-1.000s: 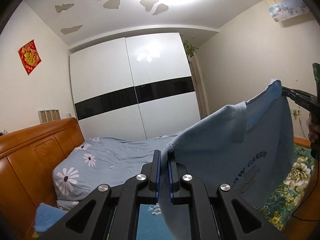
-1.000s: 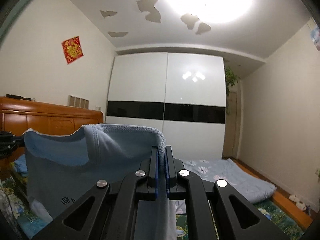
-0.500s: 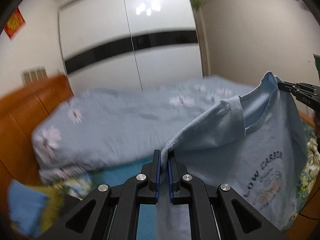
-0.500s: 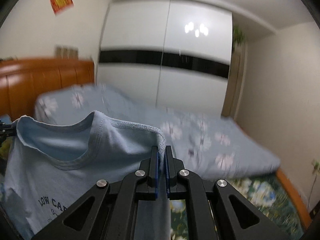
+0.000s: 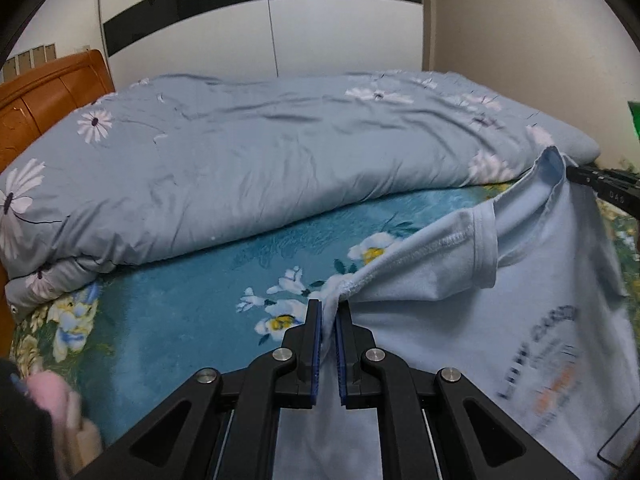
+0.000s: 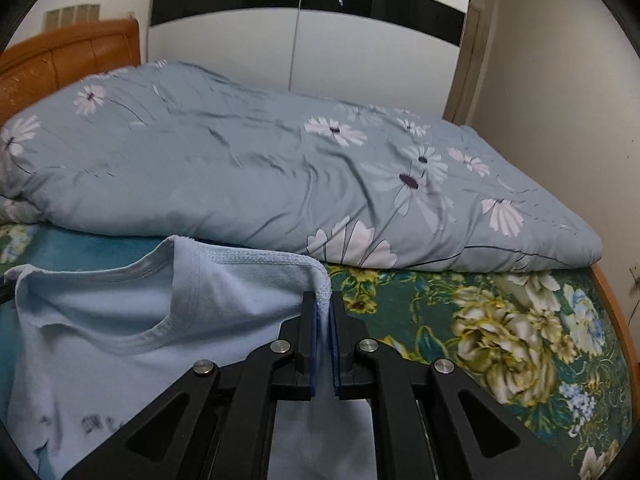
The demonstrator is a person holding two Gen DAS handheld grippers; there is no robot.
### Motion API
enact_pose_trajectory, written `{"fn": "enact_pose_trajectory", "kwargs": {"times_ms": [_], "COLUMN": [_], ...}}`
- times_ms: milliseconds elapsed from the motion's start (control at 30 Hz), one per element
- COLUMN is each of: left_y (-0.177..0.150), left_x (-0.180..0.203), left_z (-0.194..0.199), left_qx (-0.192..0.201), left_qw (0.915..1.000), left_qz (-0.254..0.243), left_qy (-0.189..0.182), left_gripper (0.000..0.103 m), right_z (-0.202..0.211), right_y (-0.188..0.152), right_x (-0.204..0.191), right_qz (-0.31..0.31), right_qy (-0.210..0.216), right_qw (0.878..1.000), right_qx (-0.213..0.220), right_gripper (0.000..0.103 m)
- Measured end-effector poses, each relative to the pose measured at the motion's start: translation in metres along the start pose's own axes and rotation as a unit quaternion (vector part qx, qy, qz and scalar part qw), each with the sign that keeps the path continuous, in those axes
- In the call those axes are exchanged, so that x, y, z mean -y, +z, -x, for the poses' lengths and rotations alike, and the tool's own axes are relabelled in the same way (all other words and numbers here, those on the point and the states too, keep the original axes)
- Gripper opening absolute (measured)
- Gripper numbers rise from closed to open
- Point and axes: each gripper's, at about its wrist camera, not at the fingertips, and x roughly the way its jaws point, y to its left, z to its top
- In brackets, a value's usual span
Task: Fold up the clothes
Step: 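Lift the shirt by the shoulders with both grippers and shake it out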
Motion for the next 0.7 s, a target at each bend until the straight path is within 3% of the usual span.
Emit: {"fn": "enact_pose_trajectory", "kwargs": {"times_ms": [433, 700], "left_y": [0.005, -0.004], "left_x": [-0.006, -0.004], "left_z": [-0.108, -0.128], "left_qx": [-0.064, -0.073], "left_qw": [0.9979, 0.9973], "left_qz": [-0.007, -0.003], "left_qy": [0.006, 0.000], "left_gripper": [0.007, 0.007], "right_z": [-0.114, -0.144], "right_y": [-0.004, -0.021], "right_x": [-0.018, -0.018], "right_qz": [0.004, -0.001], "right_qy": [-0.035, -0.036], "right_qw": [0.997, 0.995], "right_qx": [-0.068, -0.090], "right_gripper": [0.005, 0.006]}}
